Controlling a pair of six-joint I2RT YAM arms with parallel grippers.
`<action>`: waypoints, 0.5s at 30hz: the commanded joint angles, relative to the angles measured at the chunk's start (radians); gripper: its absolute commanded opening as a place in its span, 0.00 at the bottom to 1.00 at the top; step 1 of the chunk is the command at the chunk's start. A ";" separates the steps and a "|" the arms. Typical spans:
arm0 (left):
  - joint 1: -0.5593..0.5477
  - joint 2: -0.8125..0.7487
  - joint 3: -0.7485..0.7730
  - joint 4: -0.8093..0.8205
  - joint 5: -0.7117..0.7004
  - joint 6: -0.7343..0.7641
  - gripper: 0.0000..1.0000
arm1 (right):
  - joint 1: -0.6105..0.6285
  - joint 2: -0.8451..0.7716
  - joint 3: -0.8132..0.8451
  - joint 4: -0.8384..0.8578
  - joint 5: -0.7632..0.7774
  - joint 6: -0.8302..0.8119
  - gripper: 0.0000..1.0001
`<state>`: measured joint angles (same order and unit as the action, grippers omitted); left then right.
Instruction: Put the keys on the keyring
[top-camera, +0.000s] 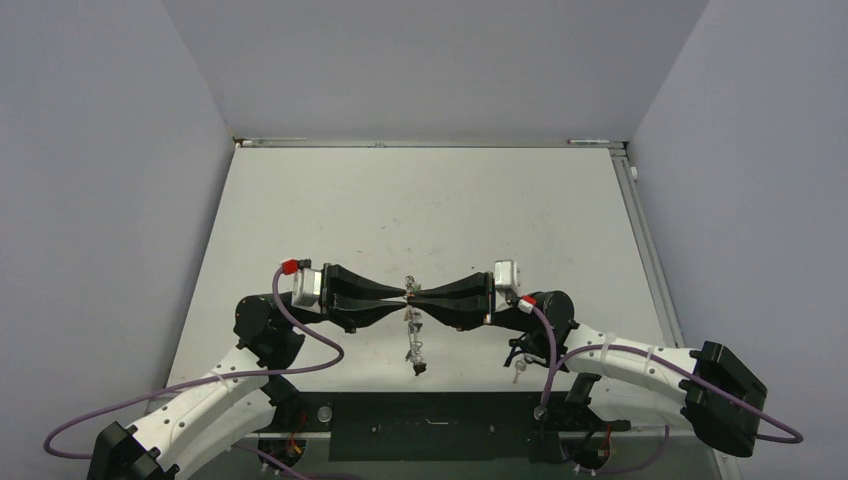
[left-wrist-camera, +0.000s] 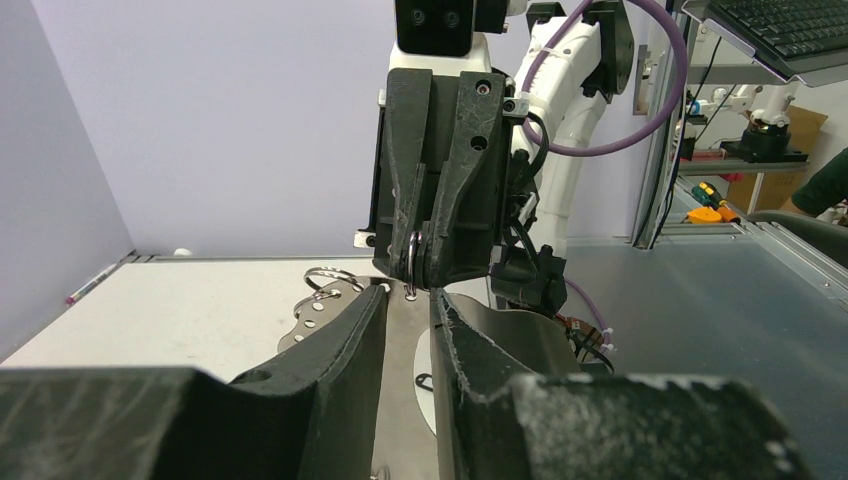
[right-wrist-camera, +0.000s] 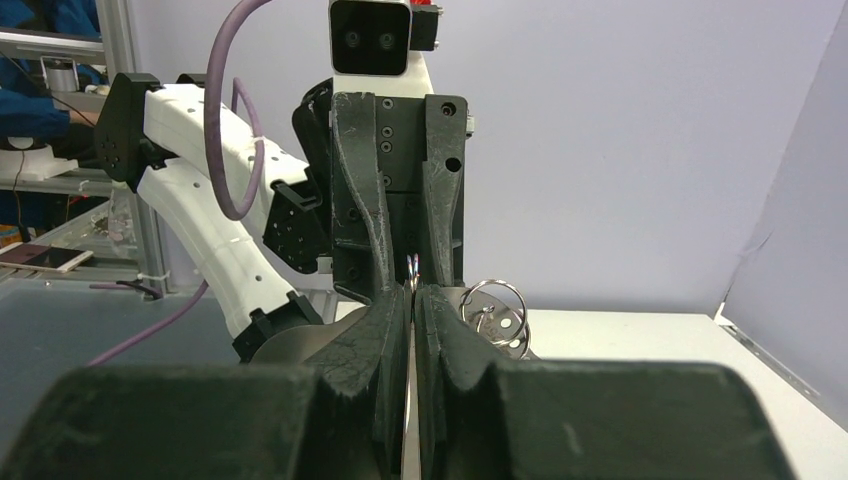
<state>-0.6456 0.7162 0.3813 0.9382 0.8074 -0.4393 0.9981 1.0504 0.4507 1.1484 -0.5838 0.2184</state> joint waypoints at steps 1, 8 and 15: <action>-0.002 -0.003 0.001 0.027 -0.020 -0.005 0.19 | 0.017 -0.012 0.029 -0.025 0.000 -0.033 0.05; 0.000 -0.004 -0.001 0.041 -0.014 -0.017 0.17 | 0.017 -0.018 0.029 -0.047 0.002 -0.043 0.05; 0.004 -0.011 -0.007 0.053 -0.017 -0.029 0.24 | 0.017 -0.035 0.026 -0.082 0.008 -0.067 0.05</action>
<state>-0.6437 0.7151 0.3679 0.9390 0.8043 -0.4480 1.0023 1.0306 0.4507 1.0950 -0.5758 0.1864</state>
